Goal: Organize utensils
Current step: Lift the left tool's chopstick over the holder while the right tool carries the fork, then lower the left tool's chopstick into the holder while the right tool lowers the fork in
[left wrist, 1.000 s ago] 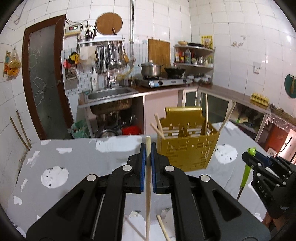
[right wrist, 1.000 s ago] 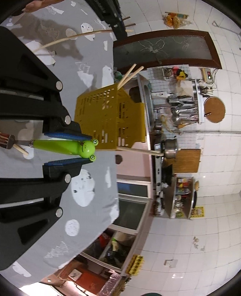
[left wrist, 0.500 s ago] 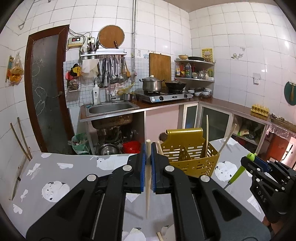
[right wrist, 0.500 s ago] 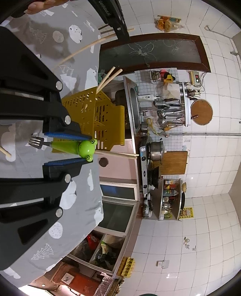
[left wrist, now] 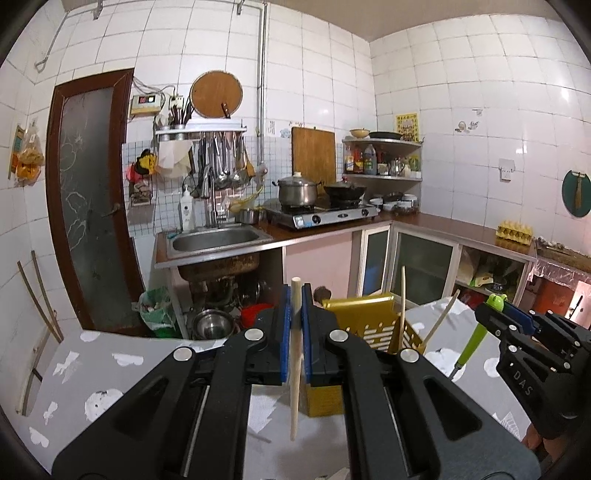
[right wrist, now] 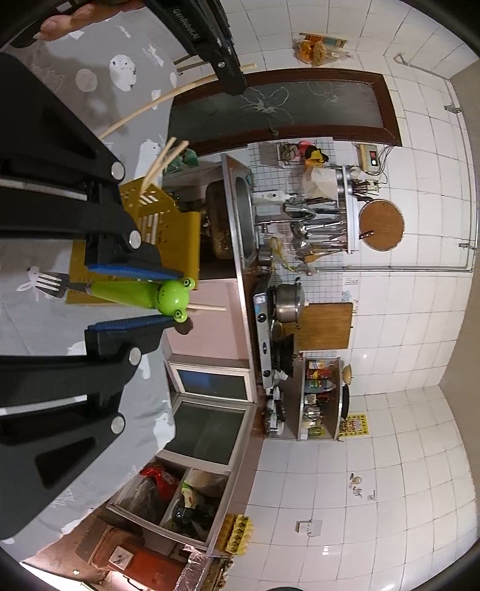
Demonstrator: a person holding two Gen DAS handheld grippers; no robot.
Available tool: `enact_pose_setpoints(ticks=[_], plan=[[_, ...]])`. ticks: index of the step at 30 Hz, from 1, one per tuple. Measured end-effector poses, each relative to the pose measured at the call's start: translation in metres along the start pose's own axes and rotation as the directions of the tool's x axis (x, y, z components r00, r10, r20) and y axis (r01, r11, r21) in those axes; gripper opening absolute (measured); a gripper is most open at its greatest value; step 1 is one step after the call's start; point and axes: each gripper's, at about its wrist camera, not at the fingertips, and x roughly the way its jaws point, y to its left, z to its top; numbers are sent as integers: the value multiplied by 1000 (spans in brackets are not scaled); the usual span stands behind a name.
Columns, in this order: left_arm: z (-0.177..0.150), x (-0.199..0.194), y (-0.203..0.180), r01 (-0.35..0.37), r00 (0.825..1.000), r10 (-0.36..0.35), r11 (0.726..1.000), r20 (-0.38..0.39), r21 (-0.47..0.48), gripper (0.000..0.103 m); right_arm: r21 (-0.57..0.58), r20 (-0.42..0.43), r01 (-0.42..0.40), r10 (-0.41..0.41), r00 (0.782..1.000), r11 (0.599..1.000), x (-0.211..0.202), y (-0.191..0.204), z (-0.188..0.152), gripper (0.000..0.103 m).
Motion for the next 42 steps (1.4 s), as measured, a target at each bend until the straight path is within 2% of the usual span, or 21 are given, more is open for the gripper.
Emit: enact_pose_setpoints(ticks=[9,12,17,23,26,30,35,39,41,42], plan=[[47,-6,-13,19,996,-19,1000,88,2,4,9,75,-33,32,997,999,-5,5,47,19],[64,-1,-17,27,993,-26,1000,112,-9,4,-1,106,-20,20,994,1000,-1,8,67,19],[80,21,-18,36,991,-29,998,134,-48,4,16,118,-11,9,993,1000,18,8,87,19],[81,64,-20,38,989,-26,996,146,-82,4,33,99,-1,-2,995,999,55,5,86,19],[72,90,-26,38,993,-28,996,111,-85,4,30,67,22,-24,997,999,78,3,77,19],[42,122,-28,25,999,-21,996,47,-86,4,27,33,25,-26,999,999,95,0,58,19],[9,142,-21,0,999,-2,997,-37,-73,4,40,-26,28,-27,999,999,109,-8,33,19],[0,144,-11,-2,996,-6,996,-85,-91,4,40,-90,18,-14,996,999,121,-10,18,19],[-1,140,-9,-11,995,4,998,-99,-66,7,27,-119,15,-11,993,1000,122,-8,14,19],[0,136,-7,-20,995,14,998,-101,-52,15,25,-133,14,-11,991,1000,122,-8,13,20]])
